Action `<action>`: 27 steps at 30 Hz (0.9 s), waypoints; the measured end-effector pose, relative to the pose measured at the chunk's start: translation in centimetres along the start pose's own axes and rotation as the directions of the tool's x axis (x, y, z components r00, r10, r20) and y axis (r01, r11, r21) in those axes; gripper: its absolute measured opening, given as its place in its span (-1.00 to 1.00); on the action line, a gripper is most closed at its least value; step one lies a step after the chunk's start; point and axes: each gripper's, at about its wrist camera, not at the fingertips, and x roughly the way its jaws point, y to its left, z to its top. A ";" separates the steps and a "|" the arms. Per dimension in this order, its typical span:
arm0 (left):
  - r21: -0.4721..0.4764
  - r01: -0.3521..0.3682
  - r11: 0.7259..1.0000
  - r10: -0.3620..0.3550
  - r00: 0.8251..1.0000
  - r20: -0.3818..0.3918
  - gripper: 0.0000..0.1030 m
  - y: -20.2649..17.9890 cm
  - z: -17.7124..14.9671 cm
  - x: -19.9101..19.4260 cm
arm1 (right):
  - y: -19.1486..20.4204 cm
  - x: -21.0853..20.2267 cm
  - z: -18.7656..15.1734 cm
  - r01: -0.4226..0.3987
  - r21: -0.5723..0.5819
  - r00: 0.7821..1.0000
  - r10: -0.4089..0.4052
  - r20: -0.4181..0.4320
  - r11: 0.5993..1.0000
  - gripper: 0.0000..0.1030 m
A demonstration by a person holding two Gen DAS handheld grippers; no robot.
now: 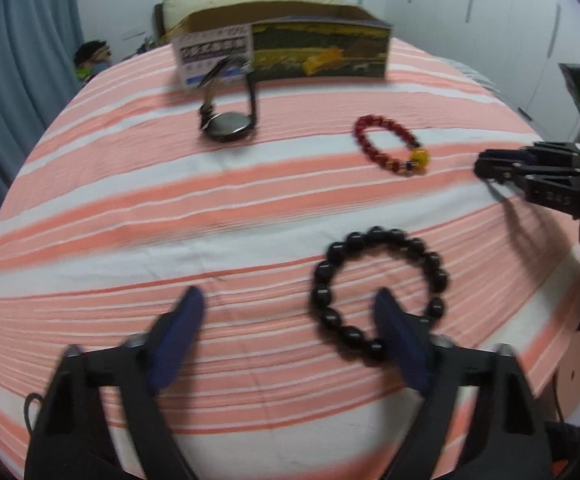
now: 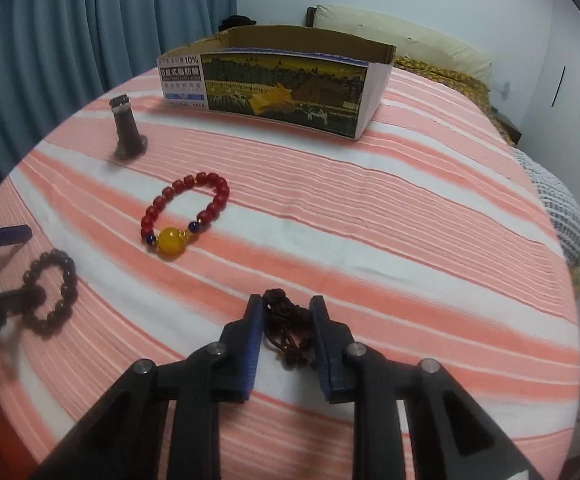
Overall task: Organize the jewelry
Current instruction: 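Grasp the black charm with the right tool while the left tool grips the black bead bracelet, then carry the charm and black bracelet into the box and open both tools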
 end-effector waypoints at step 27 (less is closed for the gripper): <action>-0.186 0.290 0.939 -0.232 0.931 0.282 -0.80 11.3 9.7 -10.1 | 1.0 -12.5 5.4 -0.229 0.196 0.945 0.169 0.281 0.953 -0.60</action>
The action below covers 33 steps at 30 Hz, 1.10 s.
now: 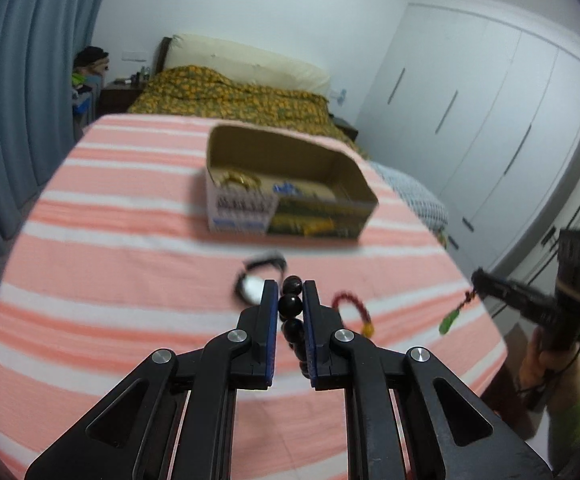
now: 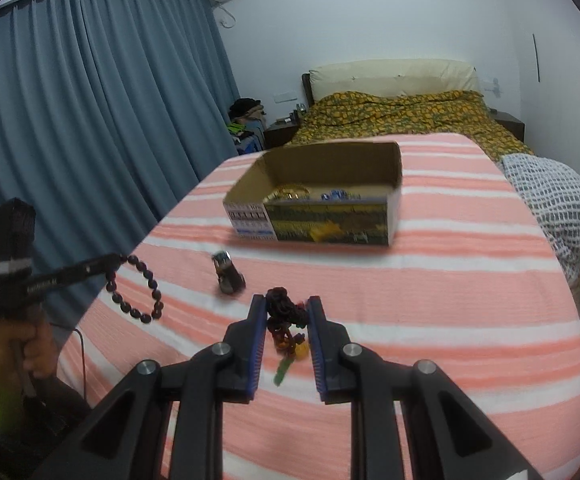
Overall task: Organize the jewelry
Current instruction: 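Carry the charm and black bracelet into the box and open both tools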
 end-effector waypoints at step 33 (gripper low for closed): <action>0.128 -0.028 0.991 0.051 0.983 -0.175 -0.78 1.2 15.2 23.3 | -10.2 24.0 19.4 0.191 -0.007 0.971 -0.190 -0.144 0.981 -0.50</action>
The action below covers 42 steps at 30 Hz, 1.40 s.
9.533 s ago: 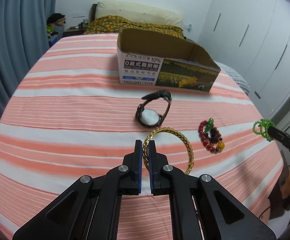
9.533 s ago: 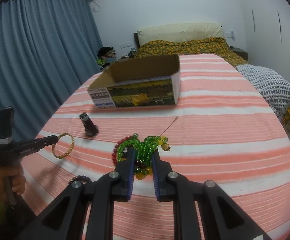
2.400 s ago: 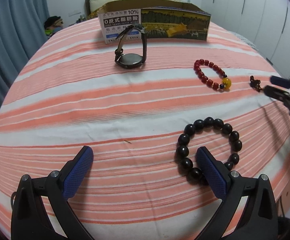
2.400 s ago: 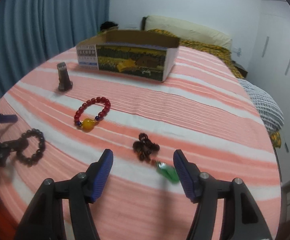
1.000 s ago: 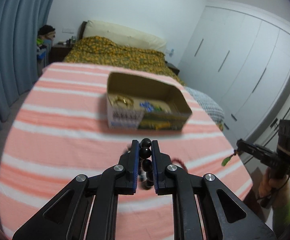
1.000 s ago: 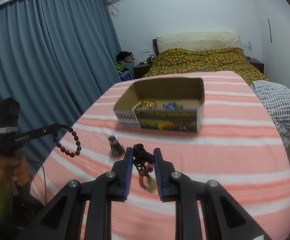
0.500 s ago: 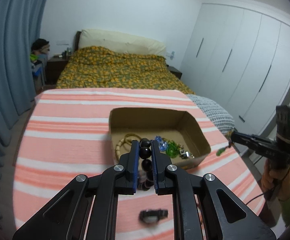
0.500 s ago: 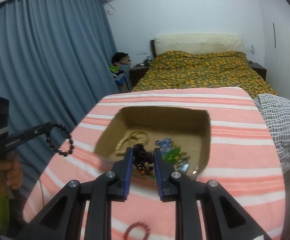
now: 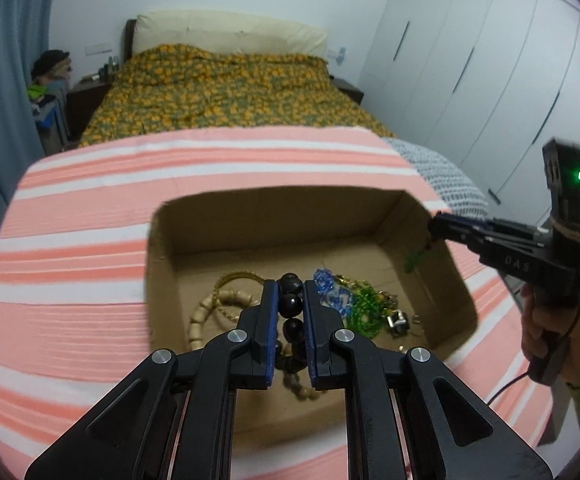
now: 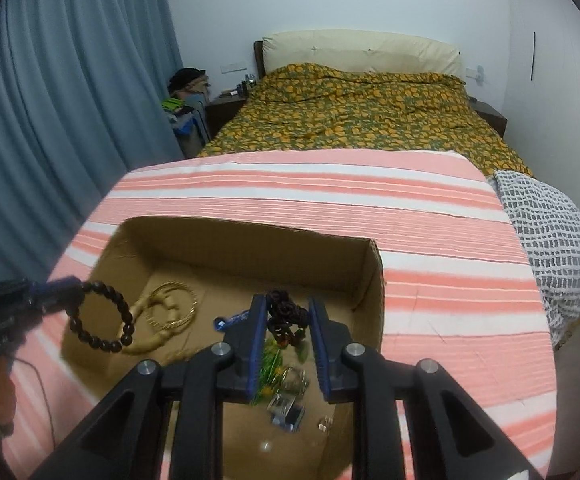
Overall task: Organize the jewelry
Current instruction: 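Carry the charm and black bracelet into the box and open both tools, then move both tools back over the red bead bracelet and black watch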
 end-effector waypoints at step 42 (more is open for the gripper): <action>-0.046 -0.286 0.957 0.284 0.958 -0.038 0.98 -0.7 -25.7 -8.5 | 5.9 -14.4 -29.5 0.076 -0.036 0.993 -0.079 -0.088 0.996 0.38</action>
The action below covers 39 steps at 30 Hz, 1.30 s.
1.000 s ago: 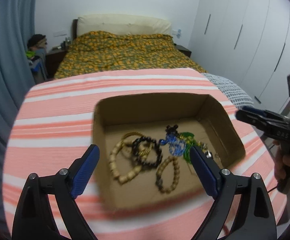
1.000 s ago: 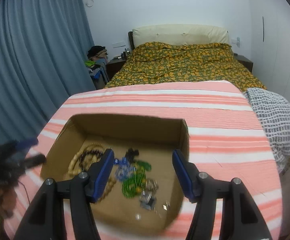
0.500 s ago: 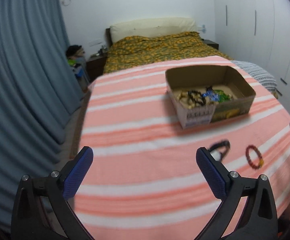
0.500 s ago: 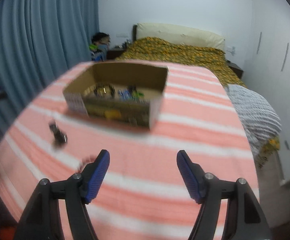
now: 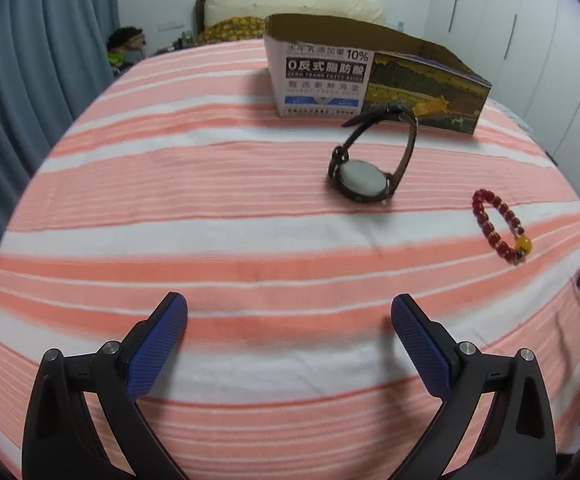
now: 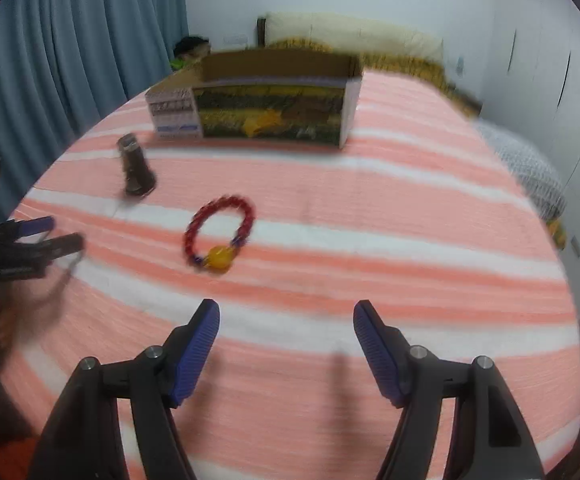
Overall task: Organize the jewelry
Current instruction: 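Move both tools back over the red bead bracelet and black watch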
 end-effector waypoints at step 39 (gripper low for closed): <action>-0.005 -0.056 0.998 0.056 0.998 -0.032 0.99 0.3 -0.8 0.7 | -0.5 5.8 2.8 0.205 0.118 0.979 -0.205 -0.011 0.972 0.49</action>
